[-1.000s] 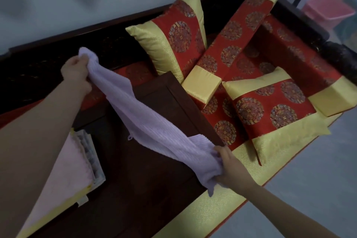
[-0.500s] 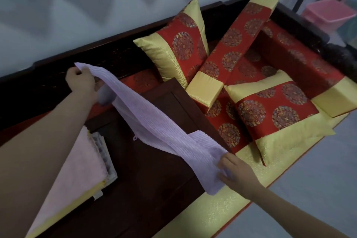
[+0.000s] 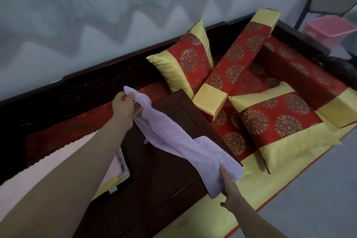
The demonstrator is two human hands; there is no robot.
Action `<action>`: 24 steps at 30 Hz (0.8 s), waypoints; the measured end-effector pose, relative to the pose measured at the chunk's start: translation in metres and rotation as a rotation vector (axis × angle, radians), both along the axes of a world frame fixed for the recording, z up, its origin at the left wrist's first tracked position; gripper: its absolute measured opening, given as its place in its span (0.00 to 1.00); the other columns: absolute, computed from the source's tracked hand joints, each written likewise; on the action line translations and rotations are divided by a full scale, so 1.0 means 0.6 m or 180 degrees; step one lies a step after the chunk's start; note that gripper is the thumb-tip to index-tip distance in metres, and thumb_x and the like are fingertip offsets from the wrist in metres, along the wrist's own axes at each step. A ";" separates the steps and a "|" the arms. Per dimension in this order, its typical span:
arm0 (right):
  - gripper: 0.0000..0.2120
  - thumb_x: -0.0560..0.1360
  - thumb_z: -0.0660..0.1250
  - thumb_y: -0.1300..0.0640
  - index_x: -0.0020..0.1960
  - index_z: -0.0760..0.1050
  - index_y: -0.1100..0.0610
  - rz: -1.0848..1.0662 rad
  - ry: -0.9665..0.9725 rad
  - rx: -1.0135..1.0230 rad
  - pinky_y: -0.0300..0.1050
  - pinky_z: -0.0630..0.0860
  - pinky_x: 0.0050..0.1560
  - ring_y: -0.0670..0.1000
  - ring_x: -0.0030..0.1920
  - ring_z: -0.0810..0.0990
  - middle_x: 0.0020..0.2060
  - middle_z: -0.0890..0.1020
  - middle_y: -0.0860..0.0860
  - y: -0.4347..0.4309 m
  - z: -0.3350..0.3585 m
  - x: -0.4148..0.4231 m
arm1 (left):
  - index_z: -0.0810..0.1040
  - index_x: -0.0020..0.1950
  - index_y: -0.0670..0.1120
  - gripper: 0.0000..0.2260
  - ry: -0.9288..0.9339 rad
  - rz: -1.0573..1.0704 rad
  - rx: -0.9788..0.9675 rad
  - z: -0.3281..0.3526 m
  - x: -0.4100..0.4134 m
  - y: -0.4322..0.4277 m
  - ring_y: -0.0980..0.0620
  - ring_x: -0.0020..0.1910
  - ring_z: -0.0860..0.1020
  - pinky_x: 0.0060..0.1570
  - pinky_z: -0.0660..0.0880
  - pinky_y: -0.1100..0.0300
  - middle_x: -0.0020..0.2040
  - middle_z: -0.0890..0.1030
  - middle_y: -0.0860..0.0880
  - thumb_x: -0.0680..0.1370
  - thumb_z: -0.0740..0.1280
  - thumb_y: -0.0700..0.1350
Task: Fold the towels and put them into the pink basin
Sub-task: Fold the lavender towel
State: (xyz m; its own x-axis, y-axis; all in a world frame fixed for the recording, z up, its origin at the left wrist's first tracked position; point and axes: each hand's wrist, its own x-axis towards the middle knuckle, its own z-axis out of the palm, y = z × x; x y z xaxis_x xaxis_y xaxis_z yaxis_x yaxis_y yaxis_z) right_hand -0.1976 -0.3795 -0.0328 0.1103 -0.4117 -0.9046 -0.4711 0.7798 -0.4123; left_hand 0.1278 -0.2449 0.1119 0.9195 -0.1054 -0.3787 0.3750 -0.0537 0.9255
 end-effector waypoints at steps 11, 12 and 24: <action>0.47 0.41 0.85 0.49 0.57 0.73 0.54 0.0384 -0.0532 0.0212 0.55 0.79 0.47 0.59 0.54 0.79 0.54 0.81 0.56 -0.002 0.055 -0.054 | 0.72 0.63 0.37 0.14 0.0035 -0.0377 0.0186 0.017 -0.067 0.014 0.49 0.45 0.78 0.39 0.77 0.58 0.55 0.78 0.41 0.80 0.60 0.44; 0.43 0.46 0.85 0.51 0.58 0.73 0.54 0.0364 -0.0572 0.0238 0.54 0.79 0.45 0.59 0.54 0.80 0.54 0.81 0.56 -0.003 0.065 -0.053 | 0.73 0.60 0.38 0.12 -0.0008 -0.0406 0.0214 0.020 -0.072 0.016 0.49 0.43 0.78 0.39 0.76 0.57 0.53 0.78 0.41 0.80 0.60 0.44; 0.15 0.81 0.58 0.53 0.59 0.76 0.61 0.0805 -0.1046 -0.0613 0.45 0.79 0.48 0.51 0.50 0.82 0.51 0.82 0.55 -0.008 0.269 0.072 | 0.79 0.52 0.44 0.10 -0.0893 -0.0801 0.0113 0.136 -0.109 0.019 0.46 0.47 0.78 0.49 0.75 0.49 0.47 0.80 0.42 0.79 0.62 0.49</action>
State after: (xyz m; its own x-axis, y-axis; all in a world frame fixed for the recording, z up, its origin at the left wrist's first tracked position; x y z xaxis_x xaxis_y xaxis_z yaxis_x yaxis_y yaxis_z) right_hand -0.1543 -0.3843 0.1283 0.4974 -0.4921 -0.7144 -0.4567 0.5516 -0.6979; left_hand 0.0626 -0.2332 0.1934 0.9350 -0.3325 -0.1231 0.0781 -0.1456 0.9863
